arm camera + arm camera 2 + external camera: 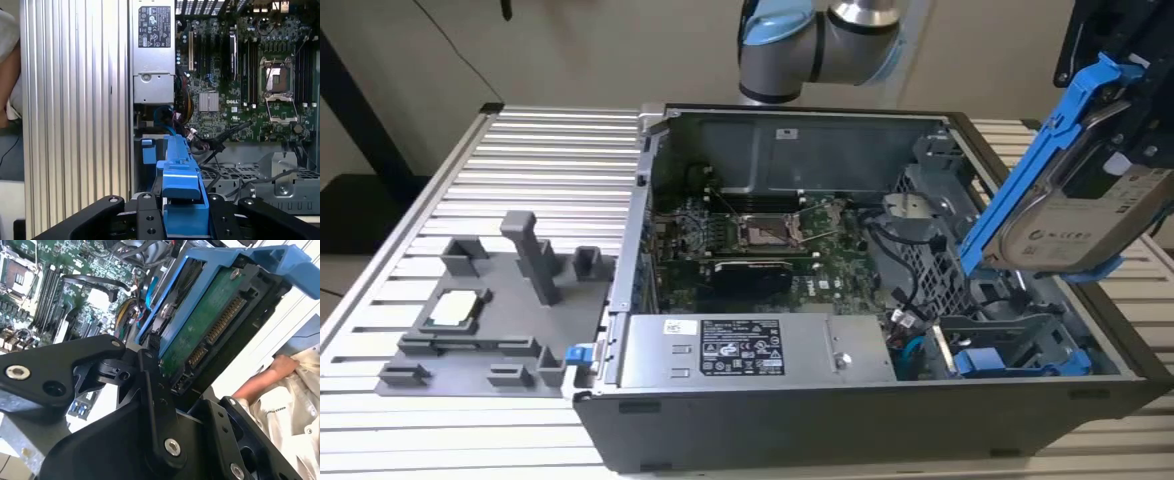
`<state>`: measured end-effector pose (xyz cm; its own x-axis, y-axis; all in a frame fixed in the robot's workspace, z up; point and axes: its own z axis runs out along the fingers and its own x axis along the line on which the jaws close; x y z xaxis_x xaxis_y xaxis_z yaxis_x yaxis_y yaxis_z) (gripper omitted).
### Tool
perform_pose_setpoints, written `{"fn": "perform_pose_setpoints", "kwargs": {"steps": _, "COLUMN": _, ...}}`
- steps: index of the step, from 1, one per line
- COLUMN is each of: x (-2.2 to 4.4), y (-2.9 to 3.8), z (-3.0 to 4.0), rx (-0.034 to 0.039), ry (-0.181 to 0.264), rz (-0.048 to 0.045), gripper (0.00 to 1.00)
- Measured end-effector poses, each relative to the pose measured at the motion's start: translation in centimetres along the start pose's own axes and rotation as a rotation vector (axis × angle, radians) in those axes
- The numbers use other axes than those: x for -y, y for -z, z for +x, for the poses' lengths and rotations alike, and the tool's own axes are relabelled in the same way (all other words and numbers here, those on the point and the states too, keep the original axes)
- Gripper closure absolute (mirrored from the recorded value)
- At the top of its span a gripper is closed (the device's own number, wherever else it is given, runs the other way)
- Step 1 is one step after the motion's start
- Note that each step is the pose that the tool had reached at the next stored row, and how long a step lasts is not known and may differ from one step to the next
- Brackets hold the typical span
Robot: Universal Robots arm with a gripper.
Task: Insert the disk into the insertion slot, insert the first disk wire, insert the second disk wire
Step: 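Insert the disk into the insertion slot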
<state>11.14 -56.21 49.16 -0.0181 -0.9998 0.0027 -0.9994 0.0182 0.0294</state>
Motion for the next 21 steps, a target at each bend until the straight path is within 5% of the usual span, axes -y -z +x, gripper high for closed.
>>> {"fn": "perform_pose_setpoints", "kwargs": {"steps": 21, "x": 0.08, "y": -1.96, "z": 0.89, "rx": 0.0031, "ry": 0.004, "rz": 0.0081, "gripper": 0.67}}
